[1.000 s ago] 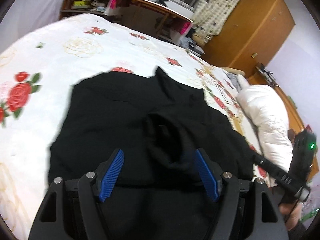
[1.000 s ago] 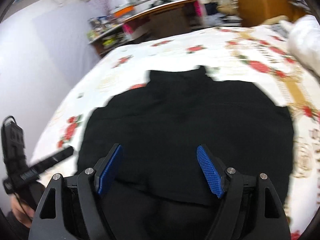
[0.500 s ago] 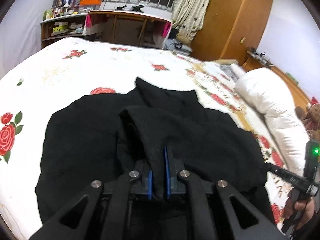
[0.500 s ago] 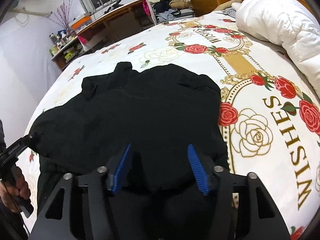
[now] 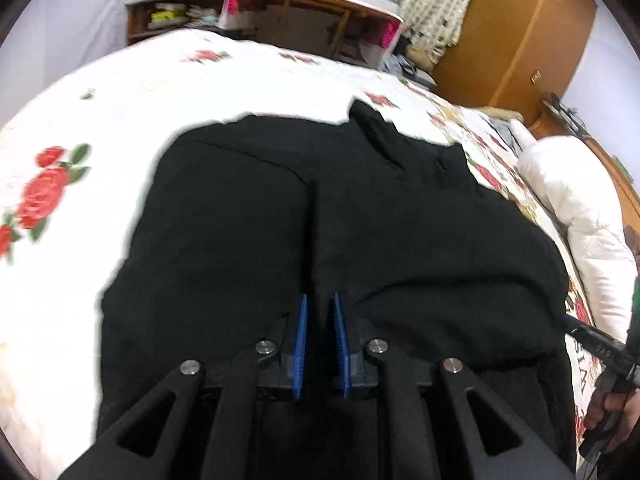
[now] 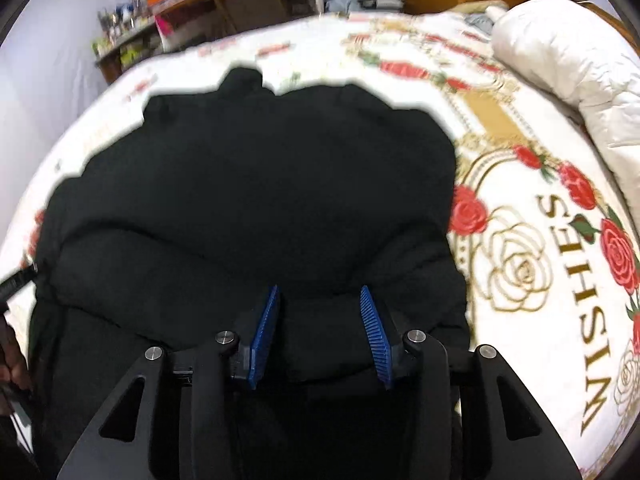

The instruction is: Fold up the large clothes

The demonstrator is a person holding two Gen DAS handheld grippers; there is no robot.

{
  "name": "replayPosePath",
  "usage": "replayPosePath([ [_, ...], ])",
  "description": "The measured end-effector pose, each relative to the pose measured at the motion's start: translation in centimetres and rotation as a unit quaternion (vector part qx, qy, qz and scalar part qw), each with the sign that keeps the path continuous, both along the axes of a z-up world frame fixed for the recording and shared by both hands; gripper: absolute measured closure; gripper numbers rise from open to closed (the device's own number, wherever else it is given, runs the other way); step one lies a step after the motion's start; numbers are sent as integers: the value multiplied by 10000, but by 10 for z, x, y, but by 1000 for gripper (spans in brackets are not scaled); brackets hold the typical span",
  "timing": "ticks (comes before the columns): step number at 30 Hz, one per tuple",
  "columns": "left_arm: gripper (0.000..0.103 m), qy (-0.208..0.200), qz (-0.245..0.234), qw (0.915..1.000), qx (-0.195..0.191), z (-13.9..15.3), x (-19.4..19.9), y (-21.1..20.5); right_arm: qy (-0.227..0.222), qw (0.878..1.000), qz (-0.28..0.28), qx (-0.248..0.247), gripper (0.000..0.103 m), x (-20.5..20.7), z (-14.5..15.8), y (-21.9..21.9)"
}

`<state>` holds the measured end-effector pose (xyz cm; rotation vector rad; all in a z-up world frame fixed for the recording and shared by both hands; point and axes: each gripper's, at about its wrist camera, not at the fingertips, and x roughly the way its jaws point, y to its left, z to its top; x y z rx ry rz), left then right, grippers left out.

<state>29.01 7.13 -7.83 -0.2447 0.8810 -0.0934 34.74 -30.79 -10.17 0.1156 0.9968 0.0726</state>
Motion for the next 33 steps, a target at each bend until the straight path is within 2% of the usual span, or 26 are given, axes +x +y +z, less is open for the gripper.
replayPosePath([
  [3, 87, -310, 17, 9995, 72, 25, 2, -4, -326, 9994, -96, 94, 60, -1, 19, -10],
  [5, 87, -532, -256, 9981, 170, 39, 14, -25, -415, 9991, -55, 94, 60, 8, 27, -9],
  [7, 87, -701, -638, 9943, 483, 43, 32, -53, -423, 9991, 41, 58, 60, 24, 29, -2],
  [9, 87, -557, -817, 9931, 626, 30, 58, -70, -365, 9993, 110, 23, 60, 42, 25, 6],
  [11, 87, -212, -744, 9938, 793, 6, 79, -74, -205, 9997, 141, 23, 60, 63, 15, 12],
  [13, 87, 69, -700, 9947, 747, -21, 94, -68, 22, 9999, 153, -9, 60, 83, -2, 15],
  [15, 89, -9, -727, 9946, 736, -34, 96, -65, 121, 9998, 136, -46, 60, 91, -16, 14],
  [18, 89, -75, -753, 9926, 950, -37, 96, -73, 158, 9998, 104, -70, 61, 97, -26, 11],
  [22, 90, 15, -667, 9932, 958, -18, 90, -72, 113, 9998, 65, -126, 62, 88, -10, 11],
  [27, 90, -473, -730, 9926, 848, 17, 40, -62, -354, 9993, 141, -10, 61, 36, 25, 0],
  [30, 90, -442, -823, 9912, 943, 10, 21, -61, -350, 9992, 200, 27, 61, 12, 21, -3],
  [33, 90, -95, -744, 9921, 1008, -17, 28, -58, 49, 9997, 210, -67, 62, 15, -5, -3],
])
